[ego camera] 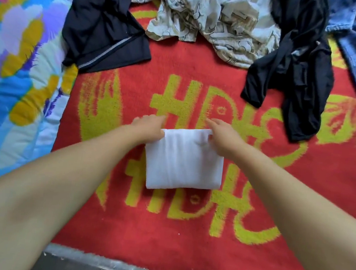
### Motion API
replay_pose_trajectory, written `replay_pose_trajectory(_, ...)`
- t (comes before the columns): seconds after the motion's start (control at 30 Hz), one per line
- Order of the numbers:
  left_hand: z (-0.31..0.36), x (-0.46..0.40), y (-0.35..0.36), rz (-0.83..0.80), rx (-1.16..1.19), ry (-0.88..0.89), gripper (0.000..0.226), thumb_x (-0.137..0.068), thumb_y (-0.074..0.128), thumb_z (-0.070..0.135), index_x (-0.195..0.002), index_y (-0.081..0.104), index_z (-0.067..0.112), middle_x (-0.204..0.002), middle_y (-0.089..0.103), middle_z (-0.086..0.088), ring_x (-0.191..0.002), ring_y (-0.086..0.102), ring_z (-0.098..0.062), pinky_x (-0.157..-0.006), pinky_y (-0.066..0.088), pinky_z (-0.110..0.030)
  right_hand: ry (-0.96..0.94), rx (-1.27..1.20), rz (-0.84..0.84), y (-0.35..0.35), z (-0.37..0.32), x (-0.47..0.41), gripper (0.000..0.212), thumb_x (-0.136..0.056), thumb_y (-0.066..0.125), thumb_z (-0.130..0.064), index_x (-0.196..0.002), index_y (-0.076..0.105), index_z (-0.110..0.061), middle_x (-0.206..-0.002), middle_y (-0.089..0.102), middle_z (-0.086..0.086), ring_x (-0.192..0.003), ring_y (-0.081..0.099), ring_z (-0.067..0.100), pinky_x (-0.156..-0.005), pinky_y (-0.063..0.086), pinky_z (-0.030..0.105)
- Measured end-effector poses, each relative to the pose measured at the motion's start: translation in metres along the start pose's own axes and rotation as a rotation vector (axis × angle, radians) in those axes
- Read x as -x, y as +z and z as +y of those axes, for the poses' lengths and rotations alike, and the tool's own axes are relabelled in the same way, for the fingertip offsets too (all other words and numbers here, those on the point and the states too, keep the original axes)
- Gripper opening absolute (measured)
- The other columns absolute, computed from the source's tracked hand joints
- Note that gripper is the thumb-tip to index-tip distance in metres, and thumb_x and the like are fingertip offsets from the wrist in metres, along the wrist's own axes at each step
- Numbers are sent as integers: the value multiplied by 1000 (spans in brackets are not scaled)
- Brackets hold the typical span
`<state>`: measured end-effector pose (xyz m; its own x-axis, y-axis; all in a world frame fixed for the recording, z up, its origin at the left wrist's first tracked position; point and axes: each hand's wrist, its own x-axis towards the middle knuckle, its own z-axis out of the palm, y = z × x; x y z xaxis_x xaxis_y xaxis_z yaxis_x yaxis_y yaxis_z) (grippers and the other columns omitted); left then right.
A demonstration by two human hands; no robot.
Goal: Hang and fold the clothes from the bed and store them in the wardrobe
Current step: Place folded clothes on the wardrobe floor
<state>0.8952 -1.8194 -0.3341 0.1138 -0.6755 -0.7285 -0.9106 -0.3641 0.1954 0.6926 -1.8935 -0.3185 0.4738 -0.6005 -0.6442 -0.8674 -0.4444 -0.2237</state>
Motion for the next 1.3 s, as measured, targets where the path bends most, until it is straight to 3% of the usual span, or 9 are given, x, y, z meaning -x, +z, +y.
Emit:
replay_pose_trajectory(0.17,45,34,87,461,-97,34,59,-97,22,35,-153,21,15,-161,13,-5,-149,12,-21,-117,10,-53,-188,50,245,78,-34,27,56,-104,32,-25,-155,11,-15,-163,0,3,-150,-6,25,-115,-4,59)
replay_pose_trajectory(0.3,30,29,122,507,-37,41,59,-94,42,39,-148,33,16,-156,29,-8,-143,30,-27,-108,25,-63,-35,-31,261,107,-6,15,57,-105,30,-34,-153,2,-25,-159,-11,-5,-150,-8,22,-113,-8,62)
replay_pose_trajectory(0.47,-29,21,119,443,123,-233,65,-102,33,44,-155,8,16,-163,-1,-4,-150,-2,-19,-118,0,-56,162,-38,160,100,39,18,56,-104,15,-39,-155,-3,-24,-162,-13,-6,-150,-12,18,-115,-8,61)
replay_pose_trajectory(0.6,-25,51,109,538,-55,146,77,-90,32,52,-149,24,3,-157,20,-16,-146,21,-27,-115,17,-58,-188,89,286,86,28,44,74,-92,53,-29,-155,16,-14,-163,5,9,-150,2,30,-112,5,69)
replay_pose_trajectory(0.7,4,72,130,439,-288,387,95,-72,61,58,-145,37,2,-149,38,-20,-138,39,-32,-103,36,-61,-402,184,163,104,4,62,100,-73,68,-35,-155,11,-23,-161,-4,7,-147,-4,37,-104,6,76)
replay_pose_trajectory(0.77,18,71,148,333,-280,267,108,-70,70,47,-151,11,5,-157,7,-19,-147,11,-31,-112,18,-61,-349,240,89,115,-3,63,105,-75,68,-37,-152,-2,-30,-158,-15,2,-145,-15,34,-104,4,76)
replay_pose_trajectory(0.87,26,51,153,319,-271,104,106,-84,57,32,-142,-28,7,-147,-35,-17,-137,-32,-31,-111,-14,-60,-283,276,198,108,-7,50,83,-76,76,-31,-148,36,-19,-156,28,10,-141,29,41,-93,31,77)
replay_pose_trajectory(1.03,31,48,143,231,-305,75,81,-93,41,12,-152,-15,12,-158,-20,-19,-147,-18,-33,-114,-5,-60,-194,271,71,107,-14,42,62,-103,36,-22,-155,4,-30,-163,-9,7,-147,-4,43,-105,24,63)
replay_pose_trajectory(1.3,42,101,88,97,-110,17,76,-95,42,3,-155,0,25,-162,1,-4,-149,0,-29,-114,17,-57,-175,287,-116,44,-40,83,75,-96,41,-2,-155,4,-30,-161,10,-2,-147,5,41,-105,36,56)
